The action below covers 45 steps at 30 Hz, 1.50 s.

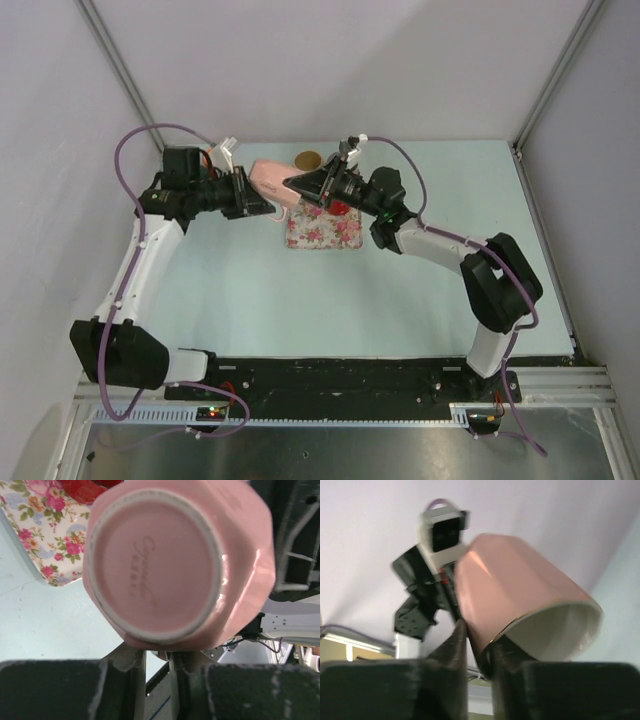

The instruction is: Turn the mug right side up

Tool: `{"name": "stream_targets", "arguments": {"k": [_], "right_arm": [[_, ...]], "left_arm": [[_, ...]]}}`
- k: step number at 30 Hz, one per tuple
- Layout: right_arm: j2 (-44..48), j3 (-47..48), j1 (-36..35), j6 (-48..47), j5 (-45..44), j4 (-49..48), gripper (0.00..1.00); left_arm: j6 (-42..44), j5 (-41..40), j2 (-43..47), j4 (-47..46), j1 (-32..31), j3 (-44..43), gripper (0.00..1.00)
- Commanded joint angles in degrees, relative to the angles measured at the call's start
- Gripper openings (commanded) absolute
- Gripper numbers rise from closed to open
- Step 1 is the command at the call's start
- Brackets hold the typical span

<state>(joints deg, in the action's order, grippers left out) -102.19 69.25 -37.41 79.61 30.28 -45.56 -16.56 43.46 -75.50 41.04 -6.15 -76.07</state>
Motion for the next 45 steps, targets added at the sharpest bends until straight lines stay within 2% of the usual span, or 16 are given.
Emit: {"name": "stream_targets", "arguments": {"k": [1, 3, 4, 5, 7, 9, 12, 15, 17, 19, 22, 28, 32, 45], "right_arm": [[1.5, 1.9, 0.2, -2.1, 1.5, -9.6, 0.05], [3.7, 1.9, 0.2, -8.7, 1.5, -3.2, 0.01], [5.1, 1.9, 0.2, -12.5, 1.1, 0.6, 0.01], [7.0, 1.9, 0.3, -18.3, 0.2, 6.4, 0.0], [10.8, 2.0, 0.5, -29.2, -2.0, 17.0, 0.0], [14.0, 2.7, 1.2, -41.0, -4.0, 28.0, 0.0], [16.8, 6.4, 1.9, -64.2, -7.4, 47.8, 0.0], [15.2, 15.1, 1.8, -85.5, -9.1, 71.6, 0.0], [10.4, 23.8, 0.9, -99.2, -9.2, 88.3, 0.0], [4.8, 32.6, -0.3, -108.6, -12.9, 101.4, 0.0], [-2.5, 42.4, -1.5, -116.0, -18.9, 112.1, 0.0], [-12.2, 53.1, -1.5, -123.5, -20.8, 118.4, 0.0], [-19.0, 58.8, -1.6, -124.5, -25.1, 120.0, 0.0], [-31.2, 62.9, -2.2, -122.6, -30.0, 115.9, 0.0]], "left_arm": [[1.8, 4.3, 1.9, -2.9, -1.4, -0.9, 0.02], [3.7, 2.7, 2.2, -2.9, -1.2, -0.1, 0.38], [4.8, 1.3, 2.5, -2.8, -0.9, 0.4, 0.69], [6.1, 0.0, 3.1, -2.7, -0.5, 0.8, 0.84], [7.7, -3.7, 3.9, -2.4, 1.0, 1.4, 0.96], [8.9, -7.0, 4.5, -2.0, 3.5, 1.7, 0.99], [11.1, -11.0, 5.4, -0.9, 7.9, 1.8, 0.99], [14.1, -17.3, 5.6, 0.2, 9.5, 2.2, 0.99], [15.4, -20.8, 5.0, 0.4, 9.7, 2.9, 1.0], [16.0, -22.0, 4.3, 0.5, 9.8, 3.5, 1.0], [16.4, -23.4, 3.2, 0.5, 9.8, 3.8, 1.0], [16.5, -28.9, 1.5, 0.4, 10.1, 4.1, 1.0], [16.5, -29.4, 0.6, 0.4, 10.3, 5.3, 1.0], [16.5, -31.6, -0.2, 0.4, 10.3, 6.8, 1.0]]}}
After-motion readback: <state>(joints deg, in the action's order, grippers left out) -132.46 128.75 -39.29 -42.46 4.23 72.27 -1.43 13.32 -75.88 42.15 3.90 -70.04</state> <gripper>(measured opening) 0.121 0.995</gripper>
